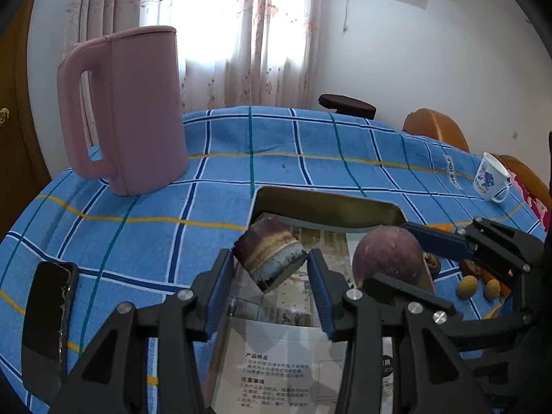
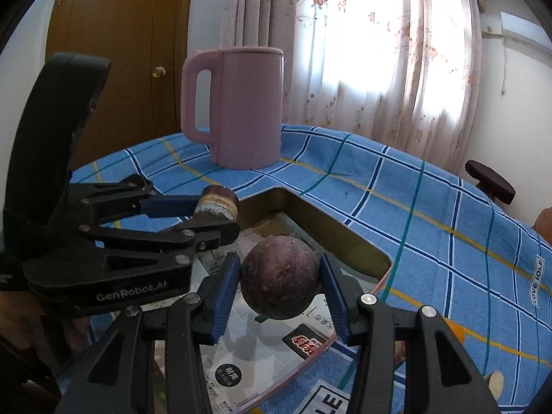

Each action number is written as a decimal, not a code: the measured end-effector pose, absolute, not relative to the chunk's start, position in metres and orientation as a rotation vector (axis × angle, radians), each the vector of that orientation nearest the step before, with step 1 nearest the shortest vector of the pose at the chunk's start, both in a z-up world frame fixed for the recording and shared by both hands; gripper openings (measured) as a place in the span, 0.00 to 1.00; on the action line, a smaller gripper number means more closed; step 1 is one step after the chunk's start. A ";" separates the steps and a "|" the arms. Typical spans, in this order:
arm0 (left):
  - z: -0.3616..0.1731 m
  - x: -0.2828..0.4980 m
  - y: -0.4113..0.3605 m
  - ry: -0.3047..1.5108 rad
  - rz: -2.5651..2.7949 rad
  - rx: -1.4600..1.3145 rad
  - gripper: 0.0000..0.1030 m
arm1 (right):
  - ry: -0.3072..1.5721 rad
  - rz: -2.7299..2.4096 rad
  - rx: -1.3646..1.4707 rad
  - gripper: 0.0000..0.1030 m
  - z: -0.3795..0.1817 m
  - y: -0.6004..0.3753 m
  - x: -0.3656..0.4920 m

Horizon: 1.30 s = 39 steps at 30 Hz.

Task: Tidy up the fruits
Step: 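Open the left gripper over the tin box while the right releases the beet inside, then grasp the small brown kiwi with the left gripper while the right grasps the large orange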

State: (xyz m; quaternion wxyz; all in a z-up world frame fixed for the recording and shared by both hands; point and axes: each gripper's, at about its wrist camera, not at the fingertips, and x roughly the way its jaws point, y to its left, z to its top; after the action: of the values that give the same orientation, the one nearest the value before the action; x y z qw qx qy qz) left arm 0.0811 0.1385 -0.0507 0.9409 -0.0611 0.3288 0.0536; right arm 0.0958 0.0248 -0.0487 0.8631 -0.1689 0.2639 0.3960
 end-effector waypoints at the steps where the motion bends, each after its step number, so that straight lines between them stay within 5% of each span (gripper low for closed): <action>1: -0.051 0.082 0.139 0.679 0.108 -0.124 0.45 | 0.560 0.828 -0.358 0.48 -0.051 0.026 0.097; 12: -0.051 0.084 0.130 0.679 0.114 -0.066 0.54 | 0.570 0.819 -0.395 0.51 -0.058 0.030 0.093; 22: -0.017 0.049 0.109 0.510 0.107 -0.088 0.89 | 0.505 0.725 -0.327 0.66 -0.031 -0.047 0.072; 32: -0.019 0.047 0.014 0.516 -0.097 -0.007 0.89 | 0.522 0.418 -0.177 0.68 -0.021 -0.201 0.065; 39: -0.043 0.072 -0.044 0.626 -0.178 0.066 0.89 | 0.608 0.392 -0.130 0.68 -0.039 -0.224 0.077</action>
State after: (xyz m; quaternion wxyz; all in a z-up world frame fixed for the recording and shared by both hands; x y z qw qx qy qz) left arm 0.0721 -0.0439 -0.0428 0.9469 0.0324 0.3077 -0.0874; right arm 0.0773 -0.2237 -0.0391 0.9332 -0.0636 0.2973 0.1917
